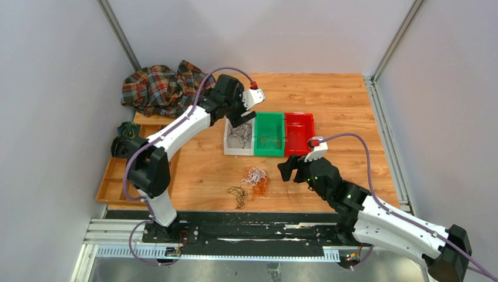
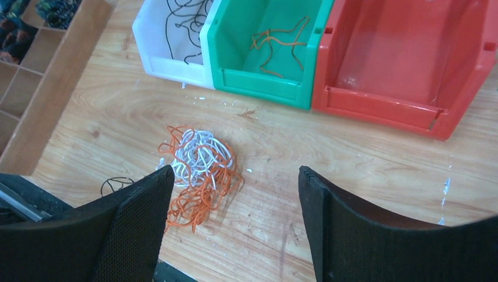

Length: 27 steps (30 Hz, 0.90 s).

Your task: Untangle the cables

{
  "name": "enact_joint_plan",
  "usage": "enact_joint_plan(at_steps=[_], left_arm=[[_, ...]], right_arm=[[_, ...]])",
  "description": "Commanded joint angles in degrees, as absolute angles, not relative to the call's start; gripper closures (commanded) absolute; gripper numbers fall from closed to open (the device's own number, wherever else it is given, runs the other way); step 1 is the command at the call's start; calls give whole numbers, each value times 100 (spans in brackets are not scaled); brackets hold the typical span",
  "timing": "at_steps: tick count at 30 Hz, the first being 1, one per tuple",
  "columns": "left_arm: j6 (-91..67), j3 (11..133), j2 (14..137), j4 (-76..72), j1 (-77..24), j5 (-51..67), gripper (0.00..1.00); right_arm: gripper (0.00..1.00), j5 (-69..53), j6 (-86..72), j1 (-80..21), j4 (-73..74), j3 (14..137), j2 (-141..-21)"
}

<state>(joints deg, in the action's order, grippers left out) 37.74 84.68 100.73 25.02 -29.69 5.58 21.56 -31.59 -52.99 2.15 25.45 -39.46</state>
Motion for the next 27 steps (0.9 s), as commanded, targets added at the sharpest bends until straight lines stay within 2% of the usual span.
enact_joint_plan(at_steps=[1,7,15,20,24,25,27], left_arm=[[3620,8429,9778,2849,-2936,817,16],[3653,7357,9726,1865,-2936,707,20],[4032,6766,9719,1145,-2936,471,21],[4280,6378,9799,646,-2936,-370,22],[4276,6153,9129,819,-2927,239,15],[4302,6264,8926,1193,-2927,512,14],[4227,6772,8708,2326,-2927,1030,3]], right_arm=[[22,1858,-3042,-5153,311,2805,-4238],[23,1664,-3034,-5115,332,2945,-4563],[22,1436,-3045,-5108,589,3120,-4876],[23,1388,-3096,-5107,693,3194,-4918],[23,1527,-3142,-5108,945,3341,-4979],[23,1571,-3139,-5110,1028,3387,-5014],[23,1579,-3140,-5107,1105,3458,-5069]])
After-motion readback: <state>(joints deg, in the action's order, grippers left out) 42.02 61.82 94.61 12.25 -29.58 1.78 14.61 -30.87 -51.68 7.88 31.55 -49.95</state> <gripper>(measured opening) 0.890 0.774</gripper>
